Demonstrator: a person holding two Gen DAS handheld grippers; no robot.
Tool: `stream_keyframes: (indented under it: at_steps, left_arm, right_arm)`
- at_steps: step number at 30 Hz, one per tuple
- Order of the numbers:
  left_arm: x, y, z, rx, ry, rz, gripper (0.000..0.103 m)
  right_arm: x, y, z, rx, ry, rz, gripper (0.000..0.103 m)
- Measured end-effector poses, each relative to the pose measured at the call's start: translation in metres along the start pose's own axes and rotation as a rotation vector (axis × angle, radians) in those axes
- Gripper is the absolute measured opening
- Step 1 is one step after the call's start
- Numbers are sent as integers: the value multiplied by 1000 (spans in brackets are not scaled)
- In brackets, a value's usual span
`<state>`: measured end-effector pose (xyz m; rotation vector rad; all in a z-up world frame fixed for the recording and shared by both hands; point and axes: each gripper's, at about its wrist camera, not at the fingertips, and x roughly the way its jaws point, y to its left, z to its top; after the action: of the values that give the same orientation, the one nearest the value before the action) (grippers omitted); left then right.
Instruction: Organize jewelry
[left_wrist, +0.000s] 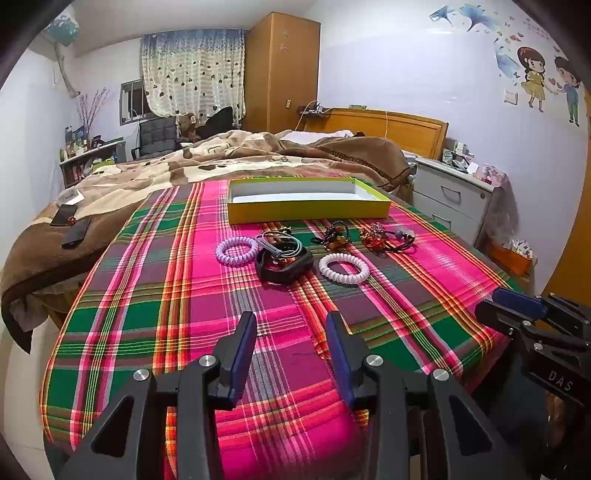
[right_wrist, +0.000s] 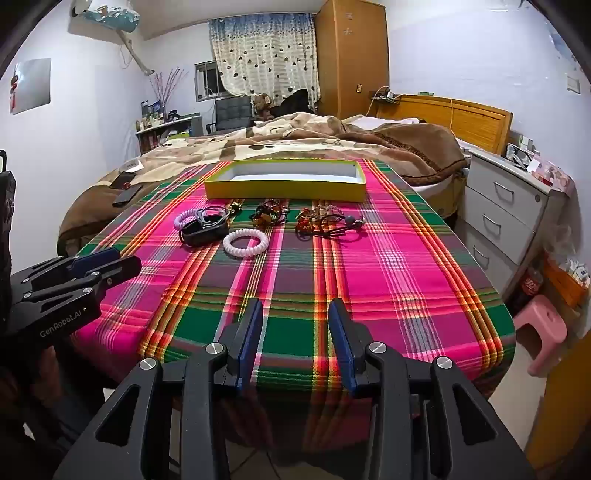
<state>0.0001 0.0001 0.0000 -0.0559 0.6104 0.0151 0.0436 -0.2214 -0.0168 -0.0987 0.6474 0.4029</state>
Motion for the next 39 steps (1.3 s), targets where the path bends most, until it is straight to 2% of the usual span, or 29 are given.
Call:
stream_keyframes:
  at_steps: [15, 39]
  left_arm:
    - [-4, 6, -1, 3, -16, 7, 38]
    - [-15, -8, 1, 7, -50, -6, 38]
  right_arm:
    - [-1, -2, 0, 5, -19, 4, 38]
    - [-10, 0, 6, -5, -50, -9, 38]
